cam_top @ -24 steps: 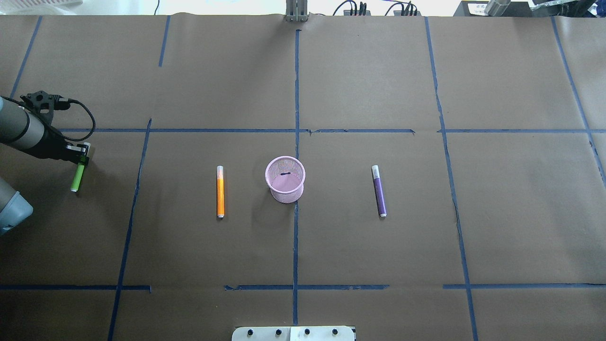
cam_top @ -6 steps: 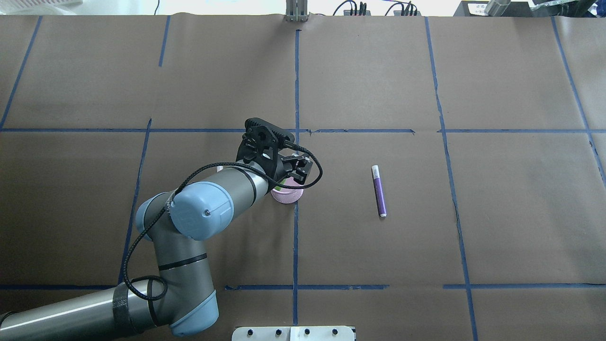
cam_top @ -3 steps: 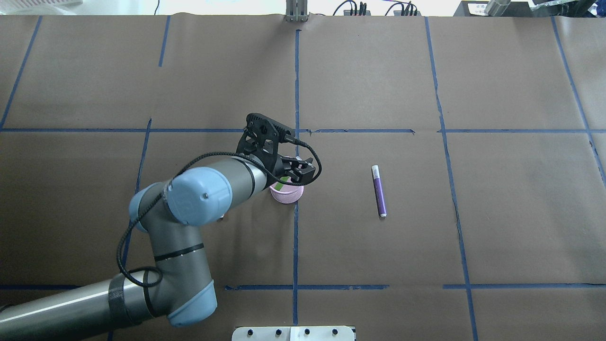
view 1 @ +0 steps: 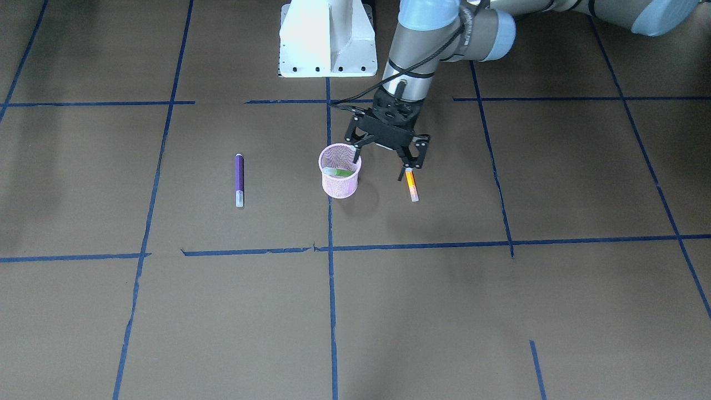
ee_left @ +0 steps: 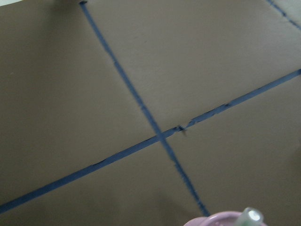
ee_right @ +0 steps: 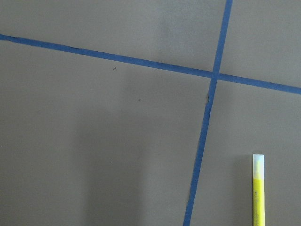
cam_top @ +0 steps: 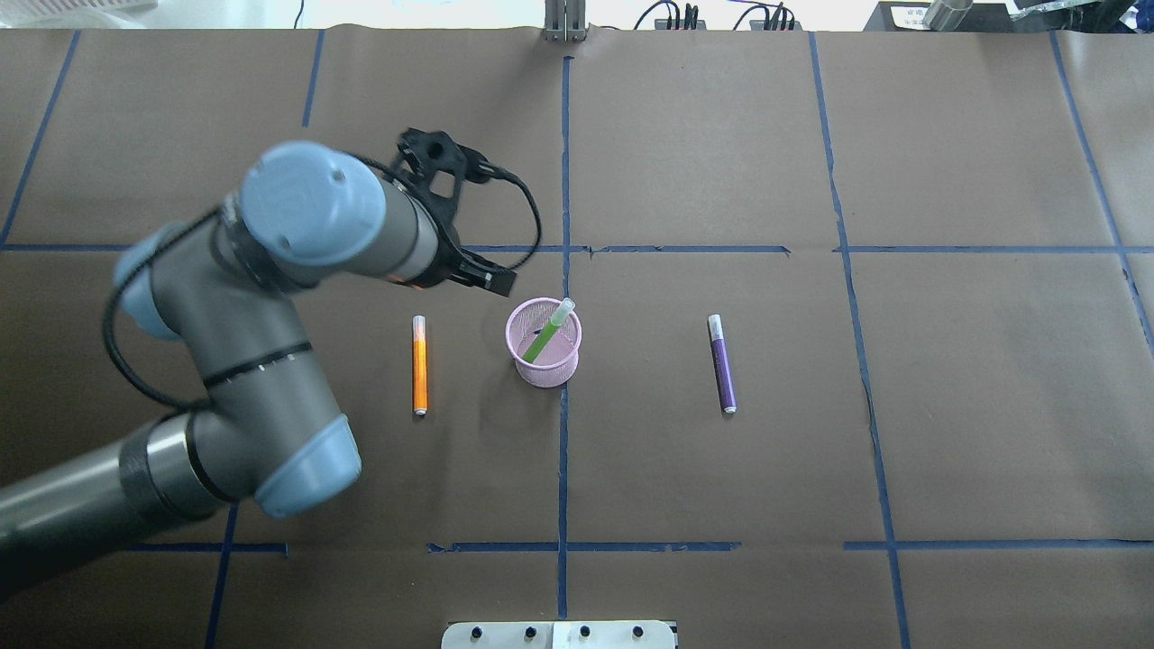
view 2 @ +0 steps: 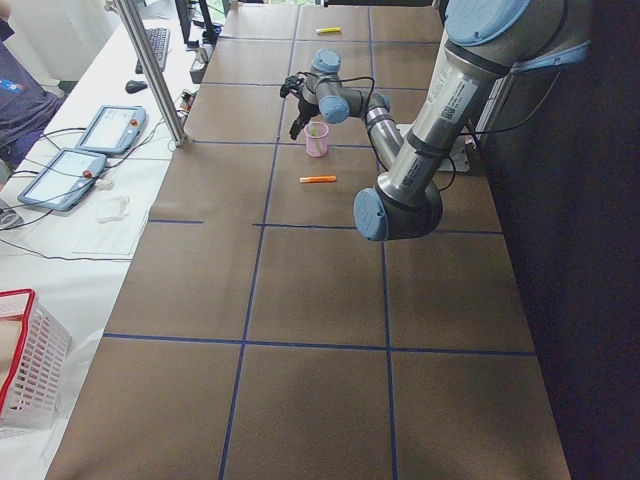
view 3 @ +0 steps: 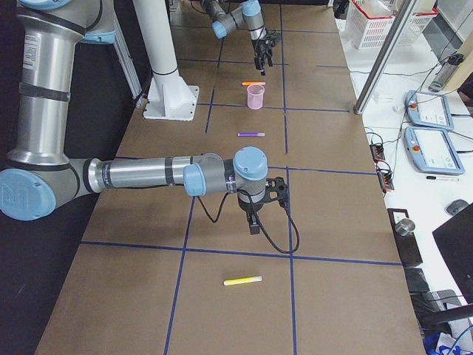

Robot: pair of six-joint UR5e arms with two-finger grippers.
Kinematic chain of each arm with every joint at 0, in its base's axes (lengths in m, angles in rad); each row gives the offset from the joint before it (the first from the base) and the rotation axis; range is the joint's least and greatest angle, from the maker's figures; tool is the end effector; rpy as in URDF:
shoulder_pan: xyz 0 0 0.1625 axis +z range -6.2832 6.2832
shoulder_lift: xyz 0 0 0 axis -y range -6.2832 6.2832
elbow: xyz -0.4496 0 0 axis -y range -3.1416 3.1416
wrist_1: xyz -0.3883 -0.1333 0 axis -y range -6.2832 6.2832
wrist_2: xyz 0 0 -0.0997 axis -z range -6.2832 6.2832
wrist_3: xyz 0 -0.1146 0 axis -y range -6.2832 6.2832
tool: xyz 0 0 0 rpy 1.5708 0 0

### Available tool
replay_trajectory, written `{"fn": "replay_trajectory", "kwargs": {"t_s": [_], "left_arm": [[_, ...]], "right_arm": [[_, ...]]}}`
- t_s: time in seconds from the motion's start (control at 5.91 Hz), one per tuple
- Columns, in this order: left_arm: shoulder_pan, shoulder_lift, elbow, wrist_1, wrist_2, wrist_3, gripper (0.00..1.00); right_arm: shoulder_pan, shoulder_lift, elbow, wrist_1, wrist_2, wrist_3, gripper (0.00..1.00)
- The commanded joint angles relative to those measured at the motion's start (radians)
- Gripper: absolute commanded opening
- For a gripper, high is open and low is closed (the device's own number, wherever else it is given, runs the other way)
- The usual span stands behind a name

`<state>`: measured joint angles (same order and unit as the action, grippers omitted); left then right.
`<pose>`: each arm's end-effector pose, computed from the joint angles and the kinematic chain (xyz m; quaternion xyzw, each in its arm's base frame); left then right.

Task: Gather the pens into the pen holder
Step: 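Raise the left gripper away from the holder and hover above the orange highlighter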

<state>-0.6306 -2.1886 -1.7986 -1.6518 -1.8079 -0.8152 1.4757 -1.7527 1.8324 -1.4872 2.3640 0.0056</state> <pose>0.4759 -0.4792 0.2256 0.2021 0.4090 0.1082 0.8833 0.0118 -0.4202 0.6369 0.0558 -0.3883 -0.0726 0.9170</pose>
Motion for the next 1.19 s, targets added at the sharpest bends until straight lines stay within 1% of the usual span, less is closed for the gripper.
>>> {"fn": "replay_trajectory", "kwargs": {"t_s": [0.0,0.17,0.34,0.51,0.68,0.85,1.02], "left_arm": [[-0.11,0.044,-0.03,0.191,-0.172,0.004,1.0],[-0.159,0.081,-0.048,0.194,-0.179,0.108,1.0],[-0.211,0.125,-0.048,0.193,-0.238,0.193,1.0],[-0.26,0.153,-0.048,0.191,-0.281,0.241,1.0],[-0.265,0.17,-0.047,0.182,-0.303,0.246,1.0],[-0.265,0.17,-0.051,0.182,-0.303,0.245,1.0],[-0.264,0.168,-0.053,0.181,-0.303,0.237,1.0]], "right_arm": [[0.0,0.002,-0.068,0.002,-0.005,-0.042,1.0],[0.0,0.002,-0.15,0.112,-0.008,-0.049,1.0],[0.0,0.021,-0.317,0.303,-0.009,-0.043,1.0],[0.0,0.044,-0.435,0.397,-0.011,-0.044,1.0],[-0.001,0.065,-0.477,0.415,-0.025,-0.041,0.98],[-0.001,0.091,-0.508,0.413,-0.047,-0.033,0.93],[-0.003,0.116,-0.539,0.406,-0.049,-0.035,0.86]]}}
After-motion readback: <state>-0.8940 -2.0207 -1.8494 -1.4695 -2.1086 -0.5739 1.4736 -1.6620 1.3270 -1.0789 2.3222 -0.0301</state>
